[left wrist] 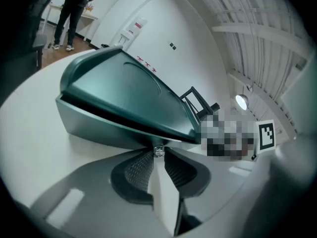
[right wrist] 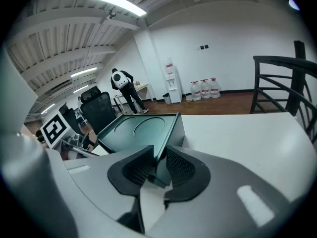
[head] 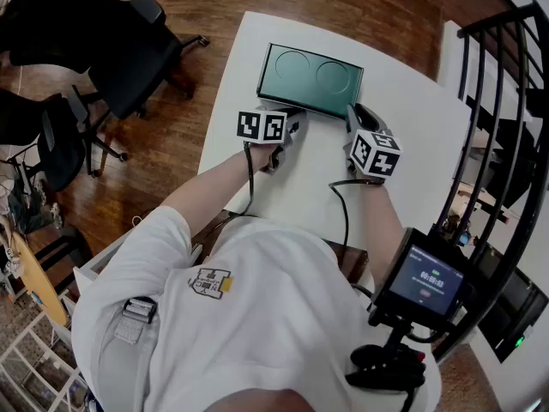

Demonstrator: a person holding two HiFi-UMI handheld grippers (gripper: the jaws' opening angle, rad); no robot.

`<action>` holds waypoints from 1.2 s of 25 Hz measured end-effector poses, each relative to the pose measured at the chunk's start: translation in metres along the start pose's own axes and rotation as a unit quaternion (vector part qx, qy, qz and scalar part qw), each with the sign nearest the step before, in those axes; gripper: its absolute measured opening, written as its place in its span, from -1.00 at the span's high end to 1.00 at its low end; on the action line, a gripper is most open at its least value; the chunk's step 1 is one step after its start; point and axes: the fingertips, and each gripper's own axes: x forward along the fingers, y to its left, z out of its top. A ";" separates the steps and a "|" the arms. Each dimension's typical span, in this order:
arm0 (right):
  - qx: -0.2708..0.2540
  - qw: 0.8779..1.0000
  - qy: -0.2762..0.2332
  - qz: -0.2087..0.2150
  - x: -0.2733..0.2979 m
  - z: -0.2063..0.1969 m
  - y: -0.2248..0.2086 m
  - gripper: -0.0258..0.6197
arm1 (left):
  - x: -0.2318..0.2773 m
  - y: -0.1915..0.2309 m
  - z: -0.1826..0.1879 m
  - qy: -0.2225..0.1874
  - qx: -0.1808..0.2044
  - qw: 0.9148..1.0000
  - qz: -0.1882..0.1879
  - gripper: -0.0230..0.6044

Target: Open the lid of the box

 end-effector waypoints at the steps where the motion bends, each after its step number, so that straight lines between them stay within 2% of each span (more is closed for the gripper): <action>1: 0.004 1.000 0.003 0.002 -0.001 -0.002 0.000 0.67 | -0.004 -0.001 -0.009 0.005 -0.002 1.000 0.001 0.71; 8: 0.016 1.000 0.018 0.012 -0.008 -0.008 -0.002 0.67 | -0.038 -0.012 -0.084 0.032 -0.014 0.999 0.006 0.71; 12: 0.015 1.000 0.017 0.011 -0.009 -0.006 0.000 0.67 | -0.050 -0.014 -0.111 0.037 -0.025 0.999 0.006 0.71; 20: 0.014 1.000 0.014 0.016 -0.008 -0.005 0.006 0.66 | -0.052 -0.011 -0.112 0.039 -0.020 0.999 0.000 0.71; 23: 0.022 0.999 0.013 0.024 -0.011 -0.007 0.002 0.65 | -0.050 -0.015 -0.110 0.030 -0.015 0.999 -0.018 0.70; 26: 0.034 0.999 -0.003 0.026 -0.032 -0.012 -0.001 0.65 | -0.060 -0.025 -0.110 0.021 -0.010 0.999 -0.037 0.59; 30: 0.055 0.997 -0.020 0.048 -0.085 -0.038 0.013 0.70 | -0.091 -0.034 -0.124 -0.001 -0.019 0.999 -0.035 0.59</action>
